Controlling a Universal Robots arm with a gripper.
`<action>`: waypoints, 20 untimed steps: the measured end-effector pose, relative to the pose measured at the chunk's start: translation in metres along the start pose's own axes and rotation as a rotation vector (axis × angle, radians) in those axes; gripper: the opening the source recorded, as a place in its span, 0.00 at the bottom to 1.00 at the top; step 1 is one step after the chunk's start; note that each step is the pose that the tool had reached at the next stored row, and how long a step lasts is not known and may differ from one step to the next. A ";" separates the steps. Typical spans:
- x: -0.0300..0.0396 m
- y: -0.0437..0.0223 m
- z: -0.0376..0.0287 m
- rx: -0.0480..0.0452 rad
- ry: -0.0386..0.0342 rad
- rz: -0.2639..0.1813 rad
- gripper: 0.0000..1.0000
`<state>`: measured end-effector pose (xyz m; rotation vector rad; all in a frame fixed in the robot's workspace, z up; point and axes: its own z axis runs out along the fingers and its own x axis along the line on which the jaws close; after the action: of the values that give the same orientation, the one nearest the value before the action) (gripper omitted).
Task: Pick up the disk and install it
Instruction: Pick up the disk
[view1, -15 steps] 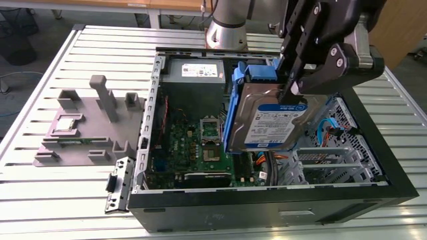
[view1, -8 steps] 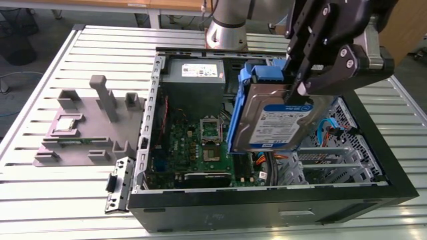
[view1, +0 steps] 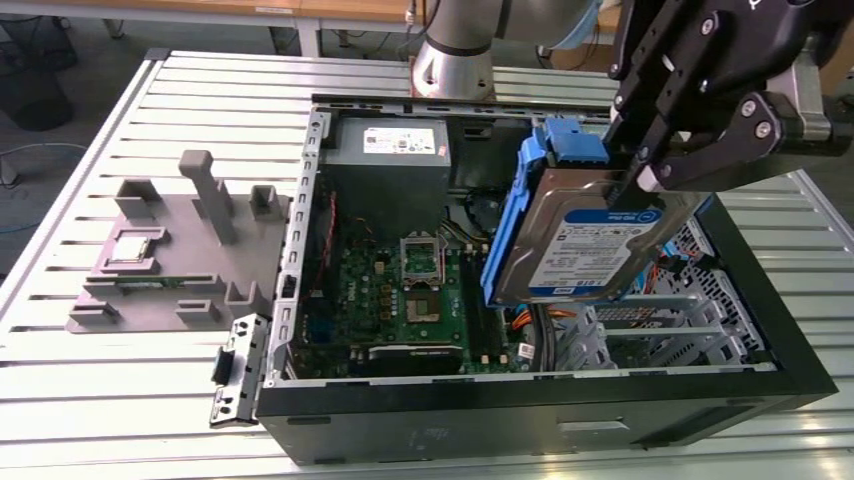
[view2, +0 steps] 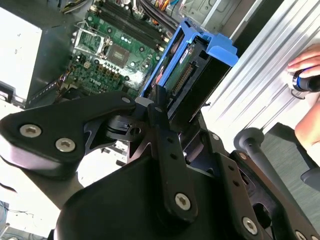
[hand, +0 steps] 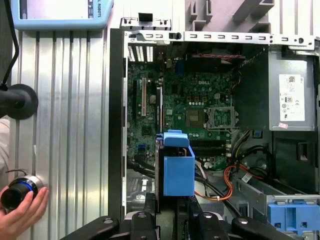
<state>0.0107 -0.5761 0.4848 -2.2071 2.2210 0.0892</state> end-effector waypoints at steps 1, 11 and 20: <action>0.0000 -0.0004 0.0000 0.0000 0.0000 0.000 0.35; 0.0000 -0.0073 -0.0001 0.0000 -0.0002 0.000 0.35; -0.0002 -0.0360 -0.0009 -0.0010 -0.0001 0.000 0.35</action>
<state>0.0466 -0.5761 0.4845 -2.2074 2.2214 0.0905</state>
